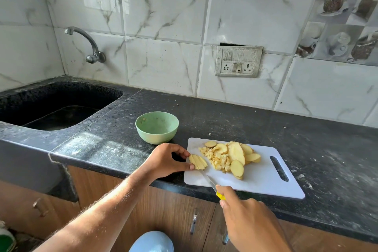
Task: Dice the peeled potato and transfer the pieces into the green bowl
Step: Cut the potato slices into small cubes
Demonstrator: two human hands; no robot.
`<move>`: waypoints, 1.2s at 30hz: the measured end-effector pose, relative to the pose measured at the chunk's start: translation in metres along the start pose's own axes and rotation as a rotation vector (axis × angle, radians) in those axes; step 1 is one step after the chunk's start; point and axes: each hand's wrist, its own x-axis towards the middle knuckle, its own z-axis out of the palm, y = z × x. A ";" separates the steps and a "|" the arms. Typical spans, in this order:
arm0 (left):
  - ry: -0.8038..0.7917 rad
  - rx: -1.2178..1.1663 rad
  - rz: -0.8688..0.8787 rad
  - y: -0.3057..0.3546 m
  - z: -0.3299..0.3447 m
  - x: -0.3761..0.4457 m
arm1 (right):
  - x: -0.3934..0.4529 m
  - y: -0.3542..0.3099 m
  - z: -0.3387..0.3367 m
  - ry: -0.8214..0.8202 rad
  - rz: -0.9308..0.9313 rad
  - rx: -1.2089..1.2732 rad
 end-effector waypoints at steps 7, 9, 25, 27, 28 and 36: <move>0.006 0.026 0.006 0.000 -0.001 -0.001 | 0.001 -0.003 -0.002 0.101 -0.030 0.083; 0.006 0.028 0.007 0.000 -0.001 0.000 | 0.001 0.000 -0.001 0.089 -0.016 0.070; 0.004 0.029 0.055 -0.005 0.001 0.001 | 0.006 0.002 -0.020 0.111 0.117 0.101; 0.005 0.032 0.067 -0.006 0.001 0.002 | 0.006 0.003 -0.017 0.122 0.111 0.135; 0.004 0.033 0.071 -0.007 0.002 0.002 | 0.006 0.005 -0.016 0.129 0.108 0.143; -0.006 0.180 0.127 -0.006 0.003 0.001 | 0.013 0.016 -0.013 0.158 0.065 0.182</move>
